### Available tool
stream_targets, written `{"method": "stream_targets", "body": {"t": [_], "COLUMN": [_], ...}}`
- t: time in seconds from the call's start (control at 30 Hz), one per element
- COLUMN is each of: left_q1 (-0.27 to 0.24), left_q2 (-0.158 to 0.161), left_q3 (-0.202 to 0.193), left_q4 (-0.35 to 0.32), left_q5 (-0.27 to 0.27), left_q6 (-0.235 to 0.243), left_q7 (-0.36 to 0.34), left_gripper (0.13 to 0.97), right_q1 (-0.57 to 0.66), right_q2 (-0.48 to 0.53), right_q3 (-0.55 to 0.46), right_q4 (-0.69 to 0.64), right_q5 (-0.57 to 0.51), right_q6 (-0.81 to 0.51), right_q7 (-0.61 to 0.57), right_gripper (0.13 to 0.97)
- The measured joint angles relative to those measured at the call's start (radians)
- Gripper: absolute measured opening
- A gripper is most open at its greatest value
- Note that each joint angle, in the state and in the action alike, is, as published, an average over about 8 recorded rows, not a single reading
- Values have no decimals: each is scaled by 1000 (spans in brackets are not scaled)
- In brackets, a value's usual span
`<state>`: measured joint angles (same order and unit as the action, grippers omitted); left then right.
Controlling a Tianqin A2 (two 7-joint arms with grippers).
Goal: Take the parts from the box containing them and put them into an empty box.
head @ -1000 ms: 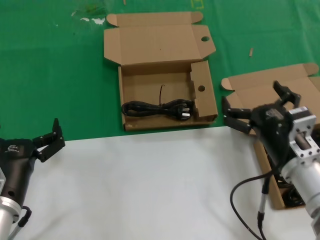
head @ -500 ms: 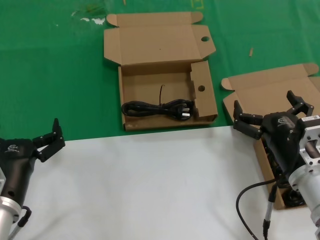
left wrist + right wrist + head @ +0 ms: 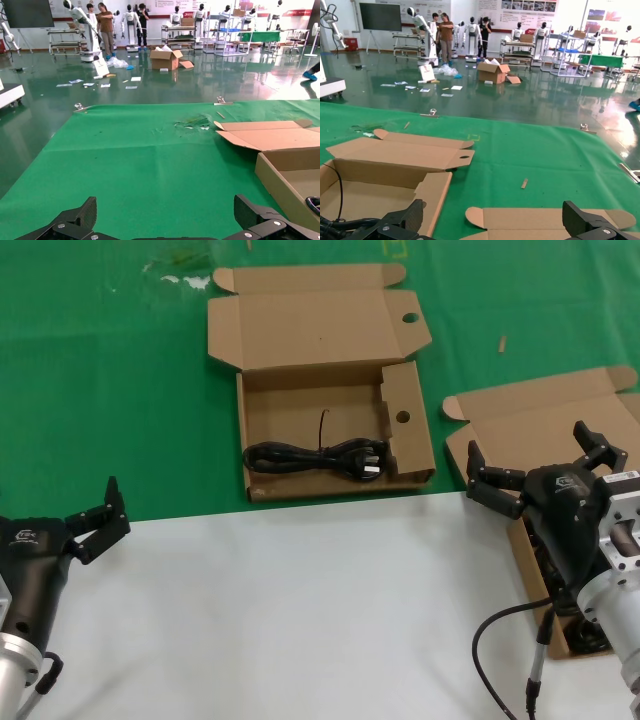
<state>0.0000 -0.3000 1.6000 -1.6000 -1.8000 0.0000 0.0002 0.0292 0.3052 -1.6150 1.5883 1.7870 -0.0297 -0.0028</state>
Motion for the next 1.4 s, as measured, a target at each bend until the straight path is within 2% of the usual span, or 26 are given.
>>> {"method": "stream_targets", "body": {"t": [1.4], "left_q1": [0], "left_q2": [0], "left_q3": [0], "left_q4": [0], "left_q5": [0], "left_q6": [0], "left_q7": [0], "left_gripper": [966], "right_q1": [0], "right_q2": [0], "right_q3": [0], "right_q4": [0], "right_q5": [0], "right_q6": [0], "right_q7": [0], "right_gripper": [966]}}
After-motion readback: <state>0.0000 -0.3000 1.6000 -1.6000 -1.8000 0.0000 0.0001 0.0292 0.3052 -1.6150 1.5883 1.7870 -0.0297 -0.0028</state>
